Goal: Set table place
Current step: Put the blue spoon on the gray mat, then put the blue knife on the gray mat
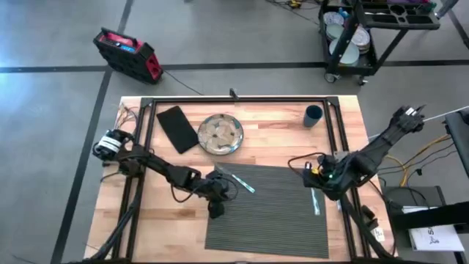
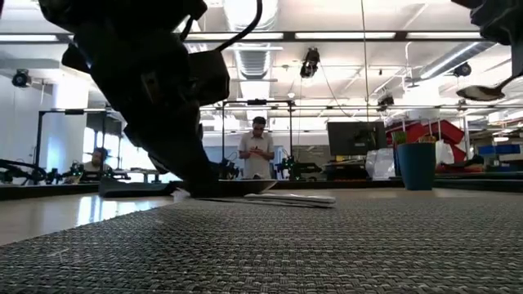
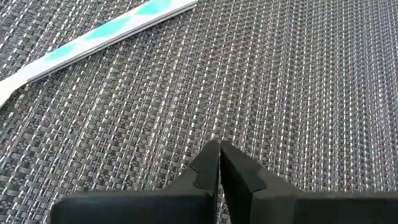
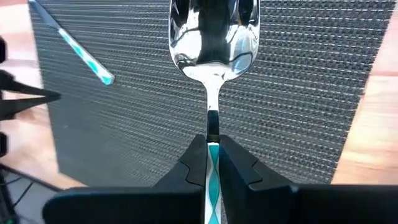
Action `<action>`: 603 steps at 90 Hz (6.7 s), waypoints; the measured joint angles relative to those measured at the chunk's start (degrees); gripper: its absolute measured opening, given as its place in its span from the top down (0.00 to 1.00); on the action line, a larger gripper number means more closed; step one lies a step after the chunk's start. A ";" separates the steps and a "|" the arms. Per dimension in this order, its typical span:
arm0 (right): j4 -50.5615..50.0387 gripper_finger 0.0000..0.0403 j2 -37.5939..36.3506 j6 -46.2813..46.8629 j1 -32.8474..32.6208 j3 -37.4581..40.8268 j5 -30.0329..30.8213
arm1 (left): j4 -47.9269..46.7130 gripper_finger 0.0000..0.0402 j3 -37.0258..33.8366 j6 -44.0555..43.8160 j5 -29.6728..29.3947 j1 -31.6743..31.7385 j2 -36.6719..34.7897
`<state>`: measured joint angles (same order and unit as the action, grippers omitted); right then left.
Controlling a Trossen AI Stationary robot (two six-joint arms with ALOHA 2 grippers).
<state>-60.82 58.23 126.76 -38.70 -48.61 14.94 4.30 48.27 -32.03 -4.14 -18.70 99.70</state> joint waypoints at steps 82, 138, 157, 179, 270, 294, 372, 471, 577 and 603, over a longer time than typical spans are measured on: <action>18.47 1.00 24.03 0.83 -1.55 9.39 -5.94 | -4.42 1.00 -0.04 -0.60 0.68 0.00 -0.07; 17.31 0.84 23.77 0.09 -1.68 9.16 -6.57 | -4.40 1.00 -0.04 -1.42 0.70 0.00 -0.07; 17.32 0.66 23.71 -1.61 -1.81 8.02 -6.60 | -4.40 1.00 -0.04 -1.44 0.70 0.00 -0.07; 14.25 0.55 18.67 -7.09 -1.92 3.26 -6.34 | -4.44 1.00 -0.04 -1.46 0.50 0.00 -0.07; 11.94 0.69 19.66 -55.55 14.37 -29.76 28.54 | -4.18 1.00 -0.07 -2.31 0.71 0.00 -0.26; 12.52 0.78 33.47 -64.16 20.72 -29.73 12.42 | -5.77 1.00 -0.09 -3.23 0.97 0.00 -5.28; 30.58 0.85 52.14 -84.50 32.23 -31.79 -8.28 | -20.33 1.00 -0.09 -6.54 -1.44 -5.69 -31.71; 35.22 1.00 61.16 -83.43 32.85 -31.70 -14.51 | -22.36 1.00 -0.09 -6.20 -7.36 -5.75 -34.34; 34.17 0.65 57.25 -85.40 33.66 -27.10 -10.16 | -22.35 1.00 -0.09 -6.47 -7.45 -5.75 -34.32; 34.15 0.94 57.18 -85.18 33.68 -26.76 -10.18 | -22.36 1.00 -0.09 -6.05 -7.49 -5.75 -34.32</action>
<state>-26.68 115.42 41.58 -5.02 -75.37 4.75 -18.06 48.18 -38.08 -11.64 -24.45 65.39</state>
